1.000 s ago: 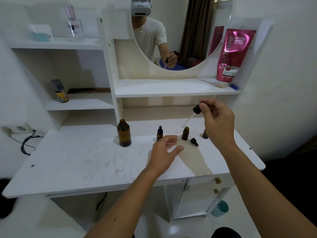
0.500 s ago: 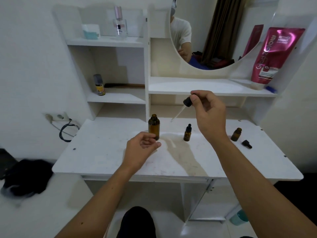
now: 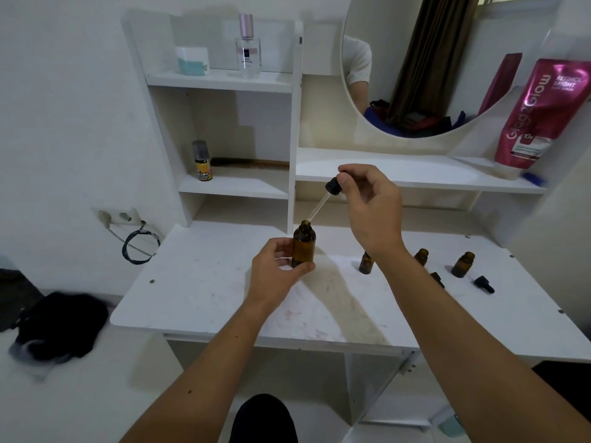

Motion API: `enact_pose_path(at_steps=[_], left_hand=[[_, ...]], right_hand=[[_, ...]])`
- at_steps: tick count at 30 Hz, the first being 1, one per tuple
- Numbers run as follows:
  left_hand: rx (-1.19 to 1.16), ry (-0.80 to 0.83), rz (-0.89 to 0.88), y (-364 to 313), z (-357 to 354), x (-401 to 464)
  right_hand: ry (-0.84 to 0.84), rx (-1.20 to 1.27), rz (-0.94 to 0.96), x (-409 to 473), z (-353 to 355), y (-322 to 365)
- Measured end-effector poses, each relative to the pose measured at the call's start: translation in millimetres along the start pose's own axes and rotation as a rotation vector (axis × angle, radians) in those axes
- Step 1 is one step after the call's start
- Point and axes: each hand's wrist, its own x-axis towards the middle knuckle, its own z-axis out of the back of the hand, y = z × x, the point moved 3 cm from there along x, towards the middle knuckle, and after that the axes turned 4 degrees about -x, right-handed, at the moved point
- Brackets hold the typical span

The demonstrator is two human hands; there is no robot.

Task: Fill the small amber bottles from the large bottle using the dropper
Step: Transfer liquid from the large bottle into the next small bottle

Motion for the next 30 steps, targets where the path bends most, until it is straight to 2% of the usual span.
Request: enact_pose_path(at_steps=[14, 23, 30], left_hand=[[0.021, -0.03, -0.012, 4.3, -0.8, 6.3], [0.027, -0.038, -0.022, 5.4, -0.1, 6.7], [0.028, -0.039, -0.029, 5.8, -0.8, 6.8]], right_hand=[[0.219, -0.136, 0.049, -7.2, -36.5, -16.4], [0.224, -0.273, 0.095, -8.8, -42.8, -25.5], [0.204, -0.216, 0.082, -8.9, -37.6, -18.8]])
